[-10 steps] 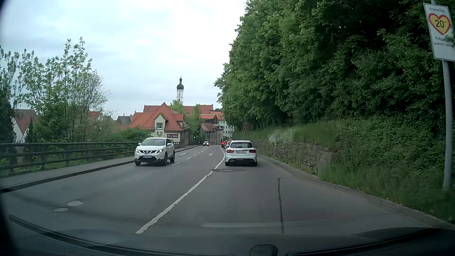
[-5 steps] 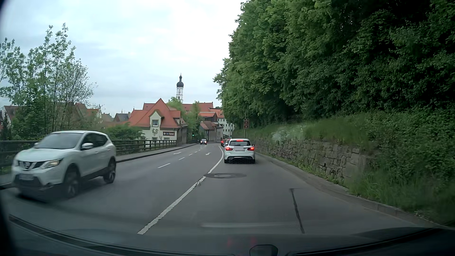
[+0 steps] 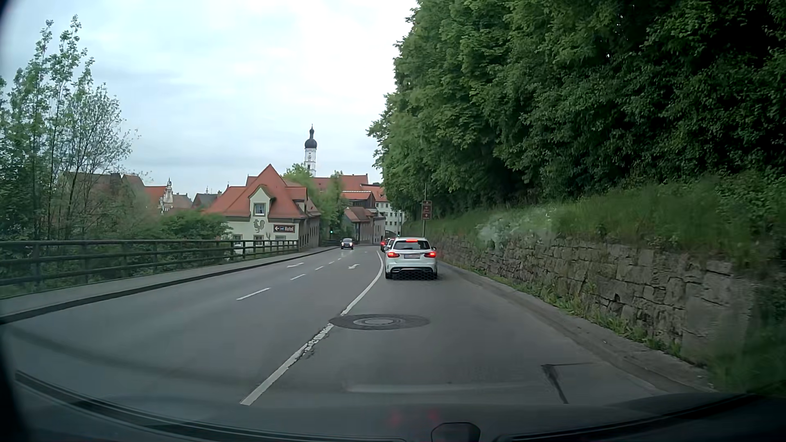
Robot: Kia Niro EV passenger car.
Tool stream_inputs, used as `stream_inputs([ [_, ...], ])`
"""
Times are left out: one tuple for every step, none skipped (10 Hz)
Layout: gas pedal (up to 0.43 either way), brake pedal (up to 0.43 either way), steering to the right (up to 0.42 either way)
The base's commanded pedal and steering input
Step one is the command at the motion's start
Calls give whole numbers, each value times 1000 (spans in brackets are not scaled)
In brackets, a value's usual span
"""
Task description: Follow the waypoints while adhering to traffic rules and regulations
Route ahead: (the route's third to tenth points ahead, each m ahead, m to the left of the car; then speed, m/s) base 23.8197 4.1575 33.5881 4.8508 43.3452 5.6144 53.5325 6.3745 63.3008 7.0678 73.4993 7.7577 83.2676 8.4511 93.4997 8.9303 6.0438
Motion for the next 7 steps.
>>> stream_inputs([
  [20,0,-1],
  [20,0,-1],
  [20,0,-1],
  [20,0,-1],
  [20,0,-1],
  [20,0,-3],
  [20,0,-4],
])
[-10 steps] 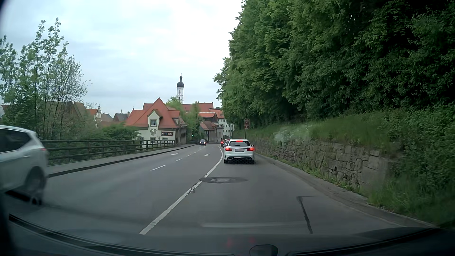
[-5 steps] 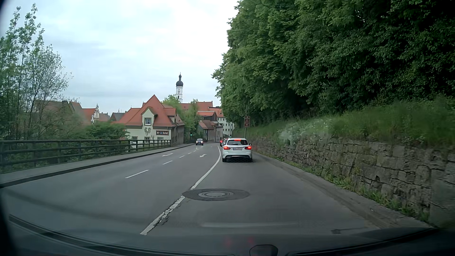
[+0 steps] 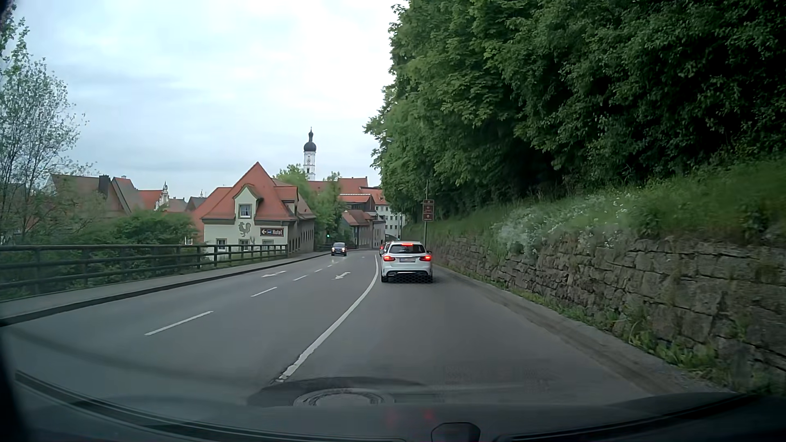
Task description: Follow the waypoints while adhering to traffic rules and regulations
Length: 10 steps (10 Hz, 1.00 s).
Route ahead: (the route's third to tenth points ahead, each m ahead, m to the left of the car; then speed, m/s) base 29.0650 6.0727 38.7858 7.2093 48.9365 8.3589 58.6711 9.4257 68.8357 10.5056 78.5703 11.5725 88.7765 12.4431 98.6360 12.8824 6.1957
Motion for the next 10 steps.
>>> stream_inputs([
  [20,0,-6],
  [20,0,-8],
  [20,0,-9],
  [20,0,-9],
  [20,0,-10],
  [8,0,-11],
  [0,0,-12],
  [0,0,-14],
  [0,0,-16],
  [0,0,-16],
])
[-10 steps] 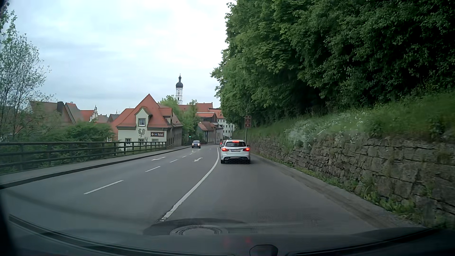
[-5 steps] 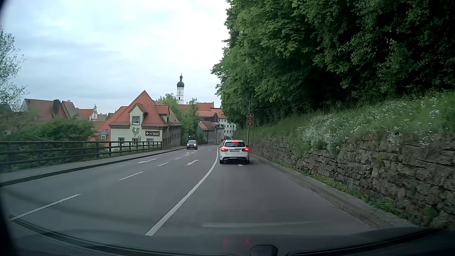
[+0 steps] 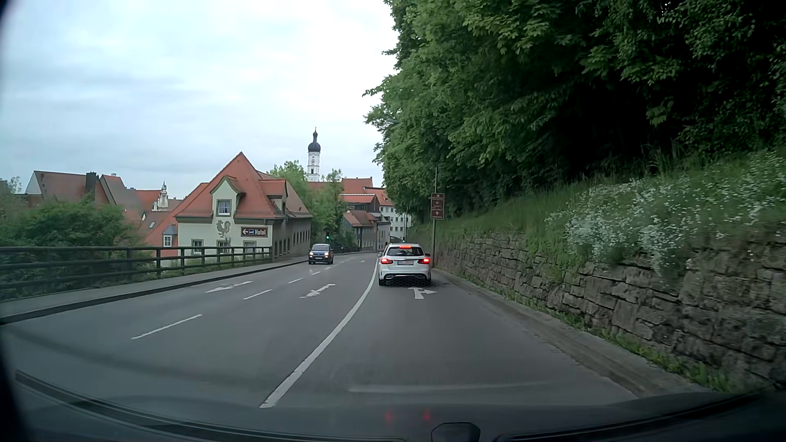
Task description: Follow the waypoints while adhering to traffic rules and regulations
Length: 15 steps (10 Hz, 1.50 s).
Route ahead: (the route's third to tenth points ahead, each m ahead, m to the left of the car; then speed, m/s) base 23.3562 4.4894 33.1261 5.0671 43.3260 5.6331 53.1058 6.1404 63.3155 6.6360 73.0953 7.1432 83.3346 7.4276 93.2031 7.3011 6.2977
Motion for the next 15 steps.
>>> stream_inputs([
  [0,0,-17],
  [0,6,-17],
  [0,30,-17],
  [0,55,-17],
  [0,91,-16],
  [0,116,-16],
  [0,140,-15],
  [0,159,-14],
  [0,177,-14],
  [0,189,-13],
  [0,195,-13],
  [0,195,-11],
  [0,201,-9],
  [0,213,-9],
  [0,226,-9],
])
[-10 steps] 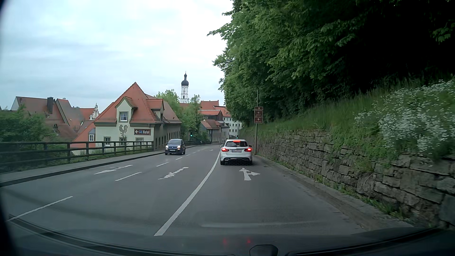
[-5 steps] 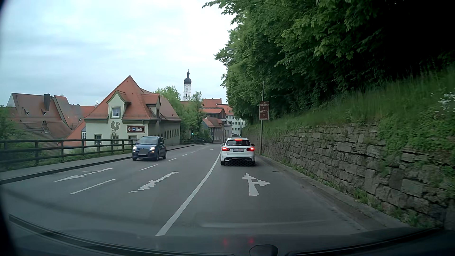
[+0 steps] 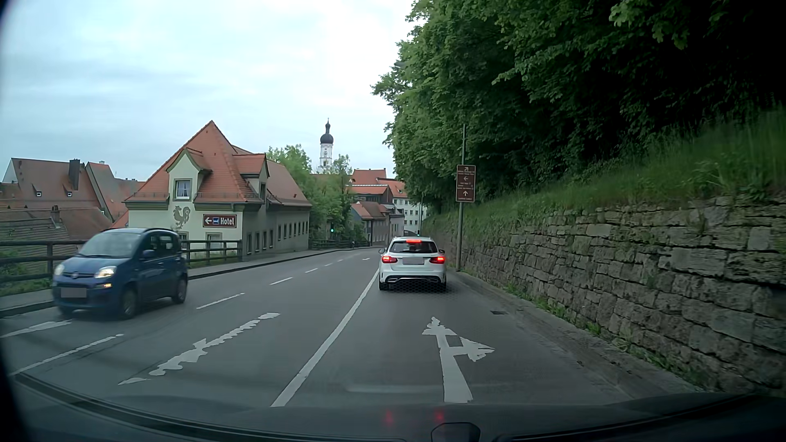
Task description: Follow the waypoints while adhering to traffic rules and regulations
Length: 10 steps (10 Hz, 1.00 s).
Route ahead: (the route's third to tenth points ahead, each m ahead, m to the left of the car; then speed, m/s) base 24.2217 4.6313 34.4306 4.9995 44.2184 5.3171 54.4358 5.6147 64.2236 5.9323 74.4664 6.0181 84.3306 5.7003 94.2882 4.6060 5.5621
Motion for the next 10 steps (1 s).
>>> stream_inputs([
  [0,232,-9],
  [0,238,-9],
  [0,250,-9],
  [0,256,-8],
  [0,262,-6],
  [0,268,-1],
  [0,268,2],
  [0,268,2],
  [0,274,2],
  [0,274,1],
])
